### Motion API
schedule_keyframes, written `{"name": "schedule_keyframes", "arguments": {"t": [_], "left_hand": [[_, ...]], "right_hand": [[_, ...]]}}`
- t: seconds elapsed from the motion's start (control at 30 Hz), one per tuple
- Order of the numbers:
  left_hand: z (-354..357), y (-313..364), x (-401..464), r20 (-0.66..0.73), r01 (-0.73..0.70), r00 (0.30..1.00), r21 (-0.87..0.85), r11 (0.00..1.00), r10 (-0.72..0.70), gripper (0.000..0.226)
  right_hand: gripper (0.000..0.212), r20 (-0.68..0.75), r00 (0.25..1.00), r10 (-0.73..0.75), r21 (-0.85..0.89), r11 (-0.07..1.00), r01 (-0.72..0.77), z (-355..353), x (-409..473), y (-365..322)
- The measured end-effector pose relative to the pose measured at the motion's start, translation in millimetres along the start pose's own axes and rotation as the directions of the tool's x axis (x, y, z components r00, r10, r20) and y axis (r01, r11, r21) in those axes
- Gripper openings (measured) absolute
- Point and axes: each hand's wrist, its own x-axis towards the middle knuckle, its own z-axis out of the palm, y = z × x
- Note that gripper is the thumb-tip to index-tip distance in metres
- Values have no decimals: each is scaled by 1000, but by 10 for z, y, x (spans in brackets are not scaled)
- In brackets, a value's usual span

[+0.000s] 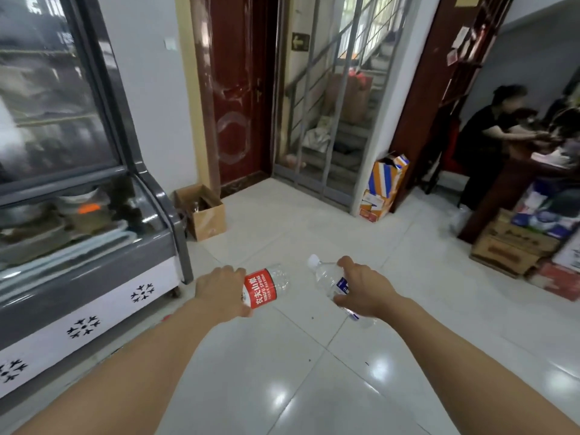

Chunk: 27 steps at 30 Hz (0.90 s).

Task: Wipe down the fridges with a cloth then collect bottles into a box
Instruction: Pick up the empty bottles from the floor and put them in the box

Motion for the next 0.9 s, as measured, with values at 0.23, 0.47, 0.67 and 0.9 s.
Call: {"name": "schedule_keyframes", "arguments": {"t": [0.23, 0.47, 0.67, 0.9], "left_hand": [[-341, 70, 1590, -5, -58, 998, 60, 997, 59, 75], [-539, 284, 3062, -34, -42, 998, 99, 994, 46, 74], [-678, 351, 4255, -27, 59, 998, 52, 997, -58, 75], [-820, 154, 5418, 2, 225, 974, 23, 974, -225, 78]], "right_hand": [[59, -31, 999, 43, 58, 997, -41, -151, 1274, 446], [62, -35, 999, -2, 50, 999, 4, -239, 2822, 976], [61, 8, 995, -97, 52, 994, 96, -404, 4344, 1425], [59, 15, 973, -230, 41, 972, 229, -610, 5973, 1568]]}}
